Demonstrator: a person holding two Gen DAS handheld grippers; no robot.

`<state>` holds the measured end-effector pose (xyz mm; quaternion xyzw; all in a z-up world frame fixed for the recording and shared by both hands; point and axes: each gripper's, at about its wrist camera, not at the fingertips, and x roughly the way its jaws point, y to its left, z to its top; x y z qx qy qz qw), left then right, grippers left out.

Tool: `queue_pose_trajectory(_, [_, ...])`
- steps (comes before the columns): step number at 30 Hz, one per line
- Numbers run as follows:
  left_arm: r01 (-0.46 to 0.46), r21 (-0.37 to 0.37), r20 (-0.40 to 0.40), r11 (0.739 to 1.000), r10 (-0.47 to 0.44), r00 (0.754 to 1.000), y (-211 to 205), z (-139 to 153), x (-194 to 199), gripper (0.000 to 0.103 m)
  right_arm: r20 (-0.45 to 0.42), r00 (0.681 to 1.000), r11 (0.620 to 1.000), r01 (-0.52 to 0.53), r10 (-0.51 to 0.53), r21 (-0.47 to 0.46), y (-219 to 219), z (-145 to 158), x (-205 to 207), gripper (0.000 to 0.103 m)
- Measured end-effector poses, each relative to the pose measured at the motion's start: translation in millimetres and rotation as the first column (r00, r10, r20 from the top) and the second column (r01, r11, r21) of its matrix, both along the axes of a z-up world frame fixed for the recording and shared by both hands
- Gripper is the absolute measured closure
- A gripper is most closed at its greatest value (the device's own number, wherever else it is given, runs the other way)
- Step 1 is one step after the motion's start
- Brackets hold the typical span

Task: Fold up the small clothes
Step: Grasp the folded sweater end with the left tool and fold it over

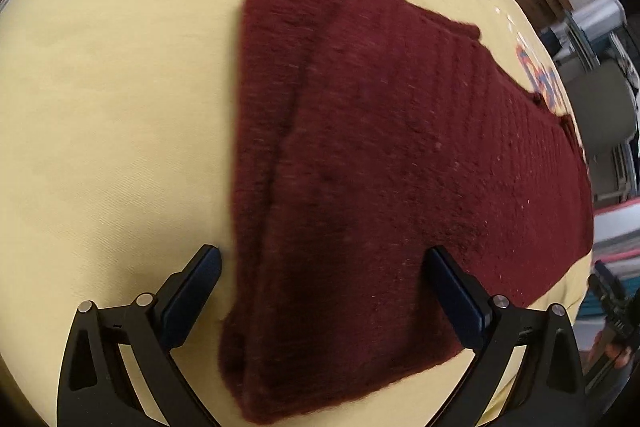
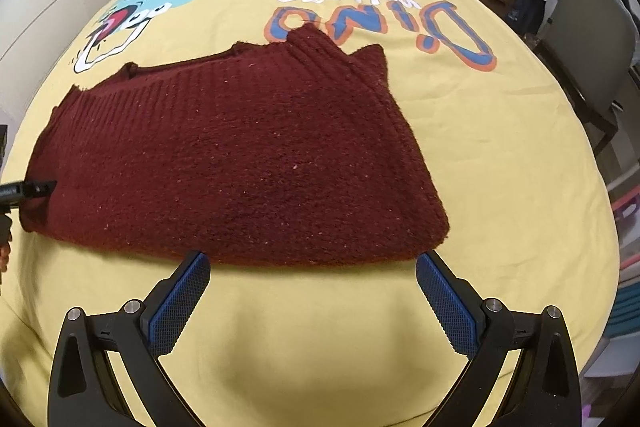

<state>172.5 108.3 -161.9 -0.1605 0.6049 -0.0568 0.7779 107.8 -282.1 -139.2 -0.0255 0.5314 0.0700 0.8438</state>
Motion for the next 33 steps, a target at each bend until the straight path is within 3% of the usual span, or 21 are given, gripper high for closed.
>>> queue_pose_trajectory(1, [0.020,0.009,0.005,1.000,-0.020,1.000,-4,2,1,0.008,0.002,1.000,1.000,0.001,-0.001,0.001,-1,1,-1,0.000])
queue_pose_trajectory(3, [0.039,-0.010,0.015,0.999,-0.039,0.999,-8,5,2,0.035,0.005,1.000,1.000,0.003,-0.003,0.005,-3,1,-2,0.000])
queue_pose_trajectory(5, [0.045,-0.023,0.008,0.999,-0.044,0.999,-10,6,2,0.044,0.007,1.000,1.000,0.008,-0.008,0.015,-5,3,-3,0.000])
queue_pose_trajectory(8, [0.040,-0.076,-0.001,0.996,-0.040,0.999,-9,9,3,0.068,0.013,1.000,1.000,0.010,-0.010,0.026,-10,5,-4,0.000])
queue_pose_trajectory(10, [0.039,-0.081,0.005,0.996,-0.039,0.999,-10,18,1,0.070,0.019,1.000,1.000,0.012,-0.012,0.029,-14,8,-5,0.000])
queue_pose_trajectory(13, [0.059,-0.028,0.026,0.998,-0.059,0.998,-23,38,-4,0.071,0.028,0.999,0.999,0.028,-0.029,0.042,-24,15,-5,0.000])
queue_pose_trajectory(21, [0.089,-0.055,0.091,0.995,-0.083,0.992,-73,96,8,0.073,0.055,0.996,0.993,0.070,-0.076,0.096,-55,34,-2,0.000])
queue_pose_trajectory(27, [0.174,-0.025,0.131,0.984,-0.169,0.977,-158,133,37,0.074,0.087,0.989,0.985,0.108,-0.120,0.136,-86,49,-2,0.000])
queue_pose_trajectory(33, [0.271,0.019,0.131,0.962,-0.271,0.954,-236,131,63,0.075,0.106,0.982,0.980,0.139,-0.154,0.144,-115,59,2,0.000])
